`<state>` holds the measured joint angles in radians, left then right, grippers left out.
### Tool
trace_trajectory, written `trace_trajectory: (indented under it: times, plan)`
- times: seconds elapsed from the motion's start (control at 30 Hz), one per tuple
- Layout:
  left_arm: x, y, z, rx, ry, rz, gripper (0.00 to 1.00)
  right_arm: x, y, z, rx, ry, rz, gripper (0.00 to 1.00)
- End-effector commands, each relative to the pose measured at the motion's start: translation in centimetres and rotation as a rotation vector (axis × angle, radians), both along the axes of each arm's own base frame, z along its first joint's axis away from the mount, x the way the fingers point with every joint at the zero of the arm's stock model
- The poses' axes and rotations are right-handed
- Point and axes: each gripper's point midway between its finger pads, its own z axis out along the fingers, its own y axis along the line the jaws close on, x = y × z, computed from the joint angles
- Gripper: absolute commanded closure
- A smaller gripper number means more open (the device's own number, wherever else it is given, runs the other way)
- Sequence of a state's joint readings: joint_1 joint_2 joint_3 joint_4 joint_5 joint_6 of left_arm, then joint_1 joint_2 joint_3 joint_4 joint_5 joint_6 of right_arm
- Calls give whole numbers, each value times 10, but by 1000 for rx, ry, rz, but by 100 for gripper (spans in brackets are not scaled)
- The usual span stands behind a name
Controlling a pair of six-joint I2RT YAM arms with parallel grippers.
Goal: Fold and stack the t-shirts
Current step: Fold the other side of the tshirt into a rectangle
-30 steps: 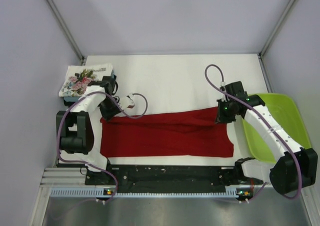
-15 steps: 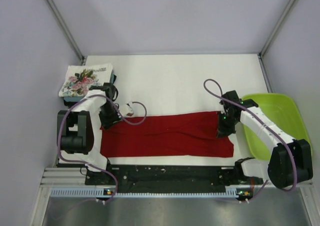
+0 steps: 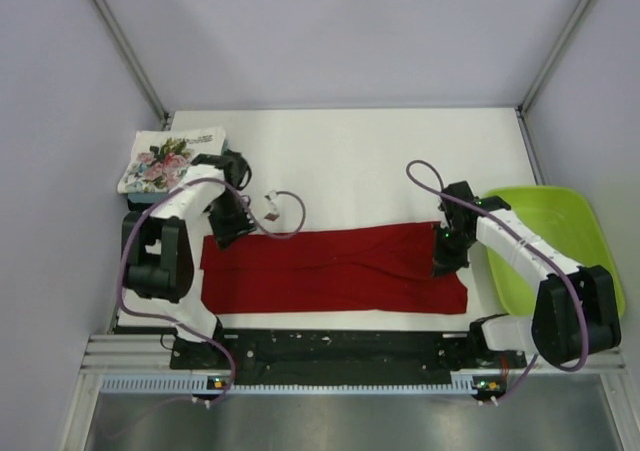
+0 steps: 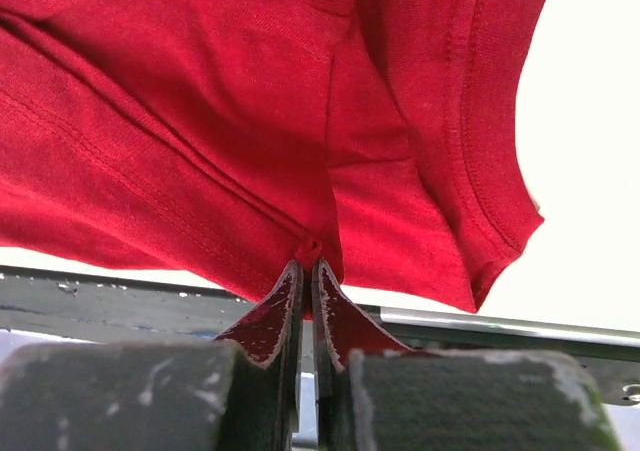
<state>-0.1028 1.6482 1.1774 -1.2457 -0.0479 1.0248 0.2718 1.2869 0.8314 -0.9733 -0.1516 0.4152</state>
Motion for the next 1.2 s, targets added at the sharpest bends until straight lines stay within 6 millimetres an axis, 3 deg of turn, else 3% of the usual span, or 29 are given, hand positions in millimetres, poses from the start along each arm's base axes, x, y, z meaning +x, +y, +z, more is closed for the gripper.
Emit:
trace_trajectory:
  times: [0.0, 0.1, 0.17, 0.27, 0.37, 0.47, 0.57, 0.7, 0.8, 0.93, 1.0, 1.17]
  plan:
    - [44, -121, 28, -283, -128, 18, 59, -8, 6, -7, 21, 62, -63, 89]
    - [59, -209, 60, -500, -154, -24, 59, -22, 11, -24, 47, 135, -188, 59]
    - [53, -259, 69, -598, -123, -59, 62, -30, 1, -30, 38, 150, -288, 57]
    - [42, -320, 78, -705, -103, -121, 65, -18, -9, -21, 30, 37, -402, 57]
    - [24, -365, 66, -747, -59, -170, 66, -5, -6, -10, 81, -71, -432, 58]
    - [8, -397, 47, -741, -20, -165, 59, -13, -5, -19, 88, -47, -460, 60]
    - [6, -419, 35, -797, 24, -92, 54, -19, 6, -33, 150, -2, -485, 63]
    - [13, -432, 27, -817, 26, -18, 51, -20, 14, -38, 201, 6, -493, 67]
    - [14, -435, 13, -794, 44, -2, 51, -20, 16, -38, 215, -3, -488, 69]
    - [9, -430, -13, -720, 120, 9, 51, -19, 14, -40, 205, -10, -488, 81]
    - [5, -430, -21, -699, 150, 17, 51, -20, 13, -43, 200, -9, -489, 81]
    - [14, -439, -21, -731, 117, 15, 54, -19, 13, -45, 199, -23, -480, 86]
